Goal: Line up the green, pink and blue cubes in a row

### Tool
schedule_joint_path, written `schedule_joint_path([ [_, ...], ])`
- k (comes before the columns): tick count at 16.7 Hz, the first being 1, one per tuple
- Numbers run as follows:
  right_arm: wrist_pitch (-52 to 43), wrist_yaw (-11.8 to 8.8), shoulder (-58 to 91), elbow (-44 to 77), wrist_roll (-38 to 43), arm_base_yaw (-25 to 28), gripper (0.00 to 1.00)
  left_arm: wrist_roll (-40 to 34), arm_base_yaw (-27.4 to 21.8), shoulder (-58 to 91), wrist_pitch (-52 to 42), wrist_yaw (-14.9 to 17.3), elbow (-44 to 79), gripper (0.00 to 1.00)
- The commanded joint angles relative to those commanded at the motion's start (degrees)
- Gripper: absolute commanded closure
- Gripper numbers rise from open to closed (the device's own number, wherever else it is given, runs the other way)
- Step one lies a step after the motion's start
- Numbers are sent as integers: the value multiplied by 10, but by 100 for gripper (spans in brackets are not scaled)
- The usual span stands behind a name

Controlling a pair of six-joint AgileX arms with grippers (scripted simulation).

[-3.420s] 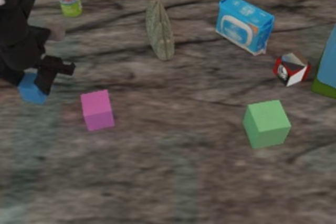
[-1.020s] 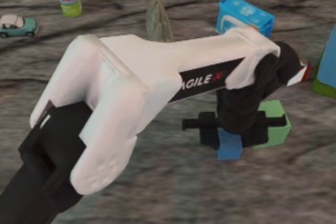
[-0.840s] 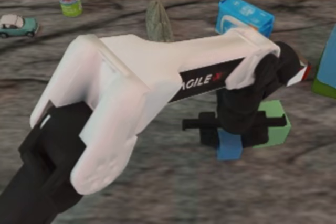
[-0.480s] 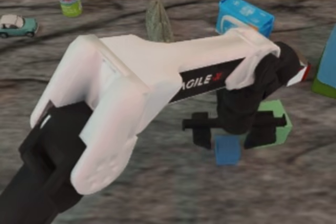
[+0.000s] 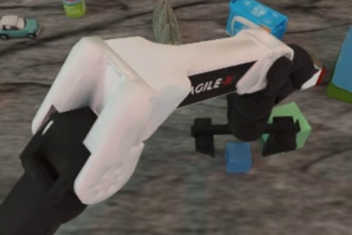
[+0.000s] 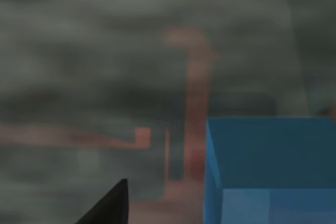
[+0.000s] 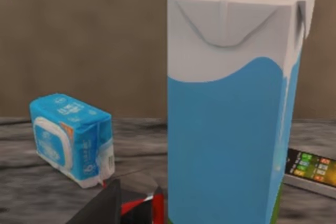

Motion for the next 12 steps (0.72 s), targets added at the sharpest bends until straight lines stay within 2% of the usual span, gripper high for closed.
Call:
schedule_joint_path([
  [3, 0, 0, 0, 0, 0, 0, 0, 0, 0, -1, -10, 0, 10, 0],
  [9, 0, 0, 0, 0, 0, 0, 0, -4, 7, -16, -129, 0, 108, 0],
  [12, 0, 0, 0, 0, 0, 0, 0, -3, 9, -21, -142, 0, 122, 0],
])
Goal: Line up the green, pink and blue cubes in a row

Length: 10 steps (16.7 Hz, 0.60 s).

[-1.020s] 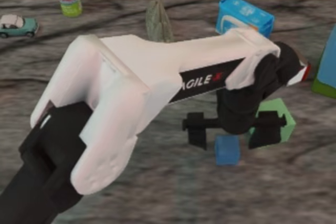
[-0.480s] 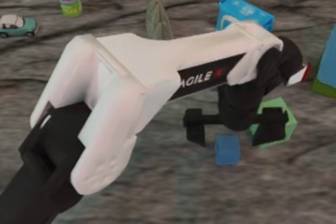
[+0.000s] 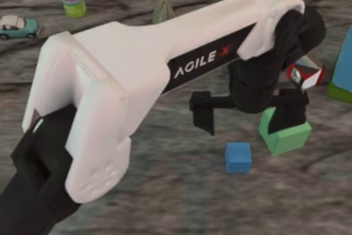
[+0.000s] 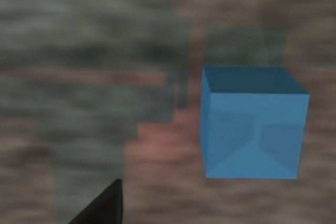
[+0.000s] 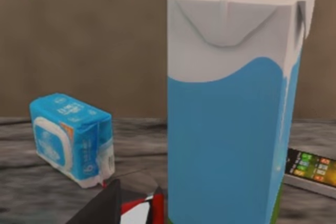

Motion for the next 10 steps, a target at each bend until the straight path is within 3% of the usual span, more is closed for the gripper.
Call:
schedule_joint_path([
  [5, 0, 0, 0, 0, 0, 0, 0, 18, 2, -1, 3, 0, -5, 0],
  [10, 0, 0, 0, 0, 0, 0, 0, 165, 45, -17, 19, 1, -40, 0],
])
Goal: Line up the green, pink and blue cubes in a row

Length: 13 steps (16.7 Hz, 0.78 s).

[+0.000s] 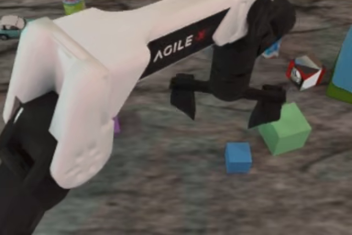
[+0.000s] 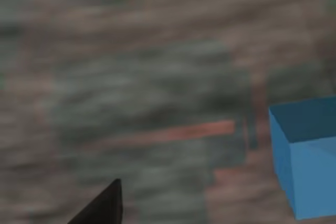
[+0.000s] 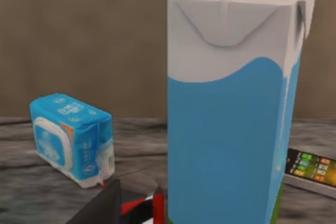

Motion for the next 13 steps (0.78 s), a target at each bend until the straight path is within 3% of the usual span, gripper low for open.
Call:
schedule_joint_path([
  [4, 0, 0, 0, 0, 0, 0, 0, 201, 62, -28, 21, 4, -60, 0],
  [13, 0, 0, 0, 0, 0, 0, 0, 751, 219, -109, 78, 15, -227, 0],
])
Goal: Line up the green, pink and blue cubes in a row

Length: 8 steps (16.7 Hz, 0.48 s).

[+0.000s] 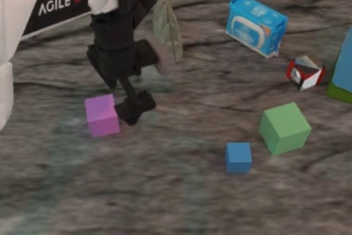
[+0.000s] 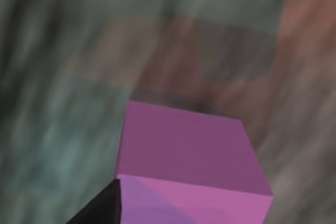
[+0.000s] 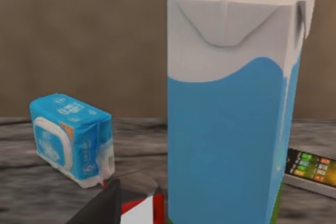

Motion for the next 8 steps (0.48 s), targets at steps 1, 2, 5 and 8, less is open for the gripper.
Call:
schedule_joint_path([
  [1, 0, 0, 0, 0, 0, 0, 0, 44, 15, -11, 8, 0, -15, 0],
  [2, 0, 0, 0, 0, 0, 0, 0, 82, 29, -22, 16, 0, -29, 0],
  [5, 0, 0, 0, 0, 0, 0, 0, 159, 59, -49, 35, -1, -58, 0],
  [8, 0, 0, 0, 0, 0, 0, 0, 182, 68, -58, 42, -1, -67, 0],
])
